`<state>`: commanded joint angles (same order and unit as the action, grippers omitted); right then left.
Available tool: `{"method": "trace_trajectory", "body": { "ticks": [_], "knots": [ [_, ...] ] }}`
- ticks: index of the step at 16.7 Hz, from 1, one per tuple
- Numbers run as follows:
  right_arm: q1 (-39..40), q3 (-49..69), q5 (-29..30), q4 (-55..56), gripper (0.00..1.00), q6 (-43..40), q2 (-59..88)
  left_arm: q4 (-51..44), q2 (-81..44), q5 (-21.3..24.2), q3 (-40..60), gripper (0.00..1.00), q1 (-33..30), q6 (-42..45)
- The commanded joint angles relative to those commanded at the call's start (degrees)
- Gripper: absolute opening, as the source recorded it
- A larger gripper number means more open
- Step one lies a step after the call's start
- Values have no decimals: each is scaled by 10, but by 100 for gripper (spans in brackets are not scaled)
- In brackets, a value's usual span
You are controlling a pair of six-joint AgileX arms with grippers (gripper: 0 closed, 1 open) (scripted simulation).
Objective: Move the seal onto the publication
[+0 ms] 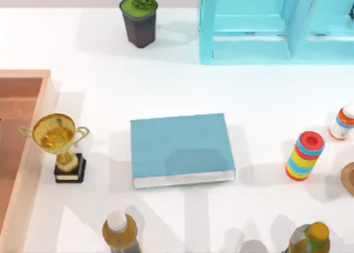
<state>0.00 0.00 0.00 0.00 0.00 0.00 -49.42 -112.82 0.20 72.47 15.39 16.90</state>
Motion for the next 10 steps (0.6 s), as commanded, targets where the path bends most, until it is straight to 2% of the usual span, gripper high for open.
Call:
{"method": "trace_trajectory", "body": {
  "ticks": [5,10],
  "knots": [
    [0,0,0,0,100,0,0,-18,22,-2,22,0,-20,-21],
    [0,0,0,0,100,0,0,-135,93,-14,146,0,-142,-147]
  ]
}}
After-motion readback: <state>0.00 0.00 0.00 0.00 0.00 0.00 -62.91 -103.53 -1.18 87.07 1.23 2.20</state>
